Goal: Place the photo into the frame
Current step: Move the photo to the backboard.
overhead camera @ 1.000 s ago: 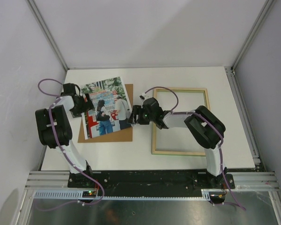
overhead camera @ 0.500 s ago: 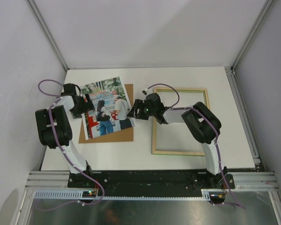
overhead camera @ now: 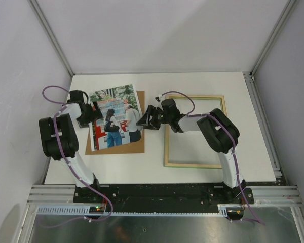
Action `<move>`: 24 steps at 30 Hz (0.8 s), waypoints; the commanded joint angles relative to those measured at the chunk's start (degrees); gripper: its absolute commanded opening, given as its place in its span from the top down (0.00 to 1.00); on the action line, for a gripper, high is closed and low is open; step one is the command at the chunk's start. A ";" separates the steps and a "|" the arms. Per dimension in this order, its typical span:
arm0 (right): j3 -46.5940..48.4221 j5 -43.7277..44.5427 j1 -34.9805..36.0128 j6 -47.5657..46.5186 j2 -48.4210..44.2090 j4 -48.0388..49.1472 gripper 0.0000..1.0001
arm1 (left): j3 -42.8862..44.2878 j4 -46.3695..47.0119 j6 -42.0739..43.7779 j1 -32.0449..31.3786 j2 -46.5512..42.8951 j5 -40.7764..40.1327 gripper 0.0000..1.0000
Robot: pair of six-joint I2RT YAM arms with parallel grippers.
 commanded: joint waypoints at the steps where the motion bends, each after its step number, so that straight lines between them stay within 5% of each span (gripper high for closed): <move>1: 0.43 -6.17 0.93 4.99 1.43 6.48 0.35 | -1.24 -1.07 -1.72 -1.42 -0.40 2.98 0.09; 24: -1.81 -0.29 1.14 0.48 0.68 -8.53 0.40 | -1.34 -1.05 -2.08 -1.46 0.79 3.54 0.09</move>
